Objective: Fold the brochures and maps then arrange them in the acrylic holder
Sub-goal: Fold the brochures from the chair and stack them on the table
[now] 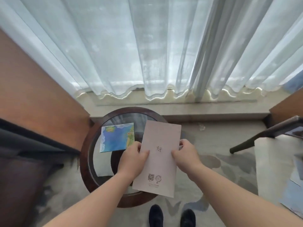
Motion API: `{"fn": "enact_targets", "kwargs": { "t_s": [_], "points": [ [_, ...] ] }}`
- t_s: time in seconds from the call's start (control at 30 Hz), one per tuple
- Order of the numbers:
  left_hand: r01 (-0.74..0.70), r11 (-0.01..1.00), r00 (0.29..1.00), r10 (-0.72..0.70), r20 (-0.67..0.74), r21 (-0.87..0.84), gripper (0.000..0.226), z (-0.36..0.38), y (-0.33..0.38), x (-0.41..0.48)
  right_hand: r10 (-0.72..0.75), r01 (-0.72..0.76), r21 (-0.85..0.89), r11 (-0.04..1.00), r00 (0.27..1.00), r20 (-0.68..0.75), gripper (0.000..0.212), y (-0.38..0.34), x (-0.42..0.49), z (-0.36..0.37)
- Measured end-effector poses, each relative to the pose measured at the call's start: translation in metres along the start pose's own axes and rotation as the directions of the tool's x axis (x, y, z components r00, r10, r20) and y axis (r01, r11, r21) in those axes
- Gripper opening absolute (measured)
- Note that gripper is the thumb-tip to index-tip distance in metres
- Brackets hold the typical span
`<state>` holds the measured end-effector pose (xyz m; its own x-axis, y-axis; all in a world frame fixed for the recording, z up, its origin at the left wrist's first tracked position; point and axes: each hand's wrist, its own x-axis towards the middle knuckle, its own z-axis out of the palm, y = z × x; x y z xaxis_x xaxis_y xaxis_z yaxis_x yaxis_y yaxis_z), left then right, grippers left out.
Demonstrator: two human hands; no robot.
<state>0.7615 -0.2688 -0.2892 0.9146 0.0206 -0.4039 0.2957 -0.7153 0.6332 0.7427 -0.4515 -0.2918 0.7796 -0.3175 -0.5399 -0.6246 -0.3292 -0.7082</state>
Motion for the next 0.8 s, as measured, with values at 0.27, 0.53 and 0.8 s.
{"fn": "enact_targets", "kwargs": {
  "t_s": [0.27,0.53,0.8],
  "points": [
    [0.146,0.988,0.989,-0.148,0.024,0.052,0.015,0.055,-0.071,0.055,0.008,0.006,-0.161,0.987,0.996,0.088,0.04,0.043,0.066,0.067],
    [0.161,0.978,0.984,-0.17,0.062,0.13,0.023,0.091,-0.09,0.098,0.064,-0.024,-0.309,0.951,0.991,0.12,0.075,0.068,0.101,0.092],
    [0.163,0.954,0.984,-0.177,0.034,0.25,0.035,0.106,-0.091,0.103,-0.003,0.098,-0.487,0.868,0.981,0.192,0.081,0.08,0.11,0.088]
  ]
}}
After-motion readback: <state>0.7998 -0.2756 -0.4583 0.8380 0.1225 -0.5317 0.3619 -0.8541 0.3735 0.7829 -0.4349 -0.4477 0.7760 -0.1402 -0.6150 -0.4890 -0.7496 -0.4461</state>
